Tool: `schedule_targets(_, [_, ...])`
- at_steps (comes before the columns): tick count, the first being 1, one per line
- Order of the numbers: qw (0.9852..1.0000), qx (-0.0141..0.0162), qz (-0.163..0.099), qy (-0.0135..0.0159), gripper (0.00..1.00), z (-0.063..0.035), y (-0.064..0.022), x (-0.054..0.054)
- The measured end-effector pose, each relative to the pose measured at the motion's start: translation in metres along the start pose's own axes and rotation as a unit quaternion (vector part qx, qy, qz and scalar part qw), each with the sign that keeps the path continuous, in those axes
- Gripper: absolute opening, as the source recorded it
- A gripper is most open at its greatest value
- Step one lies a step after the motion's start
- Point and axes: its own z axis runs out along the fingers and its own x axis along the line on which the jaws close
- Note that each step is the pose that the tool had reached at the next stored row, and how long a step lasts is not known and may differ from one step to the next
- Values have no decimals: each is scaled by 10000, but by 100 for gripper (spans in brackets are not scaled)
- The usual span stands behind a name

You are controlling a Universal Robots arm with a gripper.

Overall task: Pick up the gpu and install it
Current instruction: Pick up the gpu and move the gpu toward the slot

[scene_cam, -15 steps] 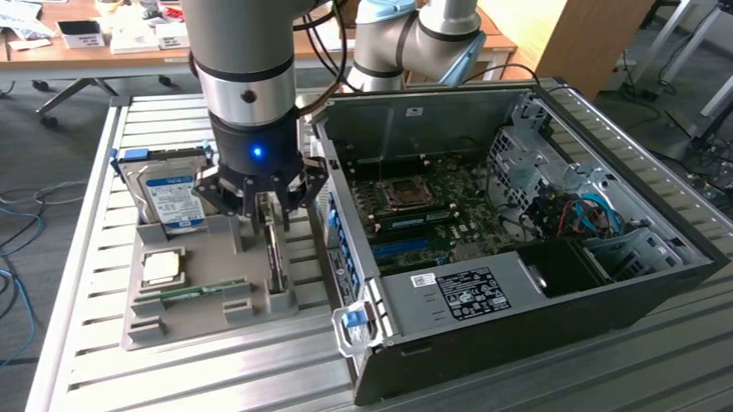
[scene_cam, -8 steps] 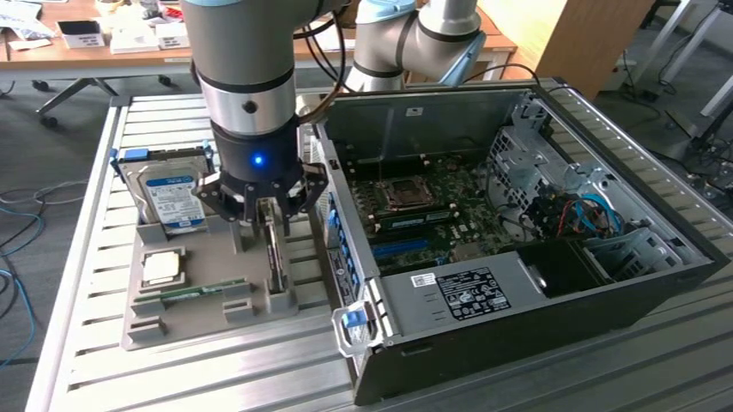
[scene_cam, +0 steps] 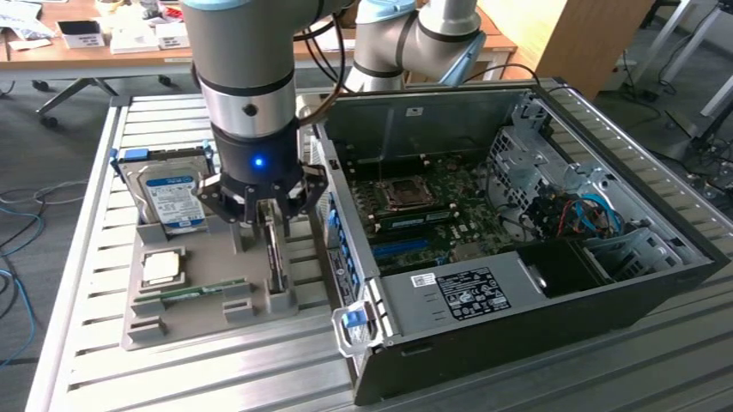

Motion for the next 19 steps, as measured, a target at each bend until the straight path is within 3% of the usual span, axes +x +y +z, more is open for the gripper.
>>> schedule_targets(19, [10000, 0, 0, 0, 42, 92, -5, 3])
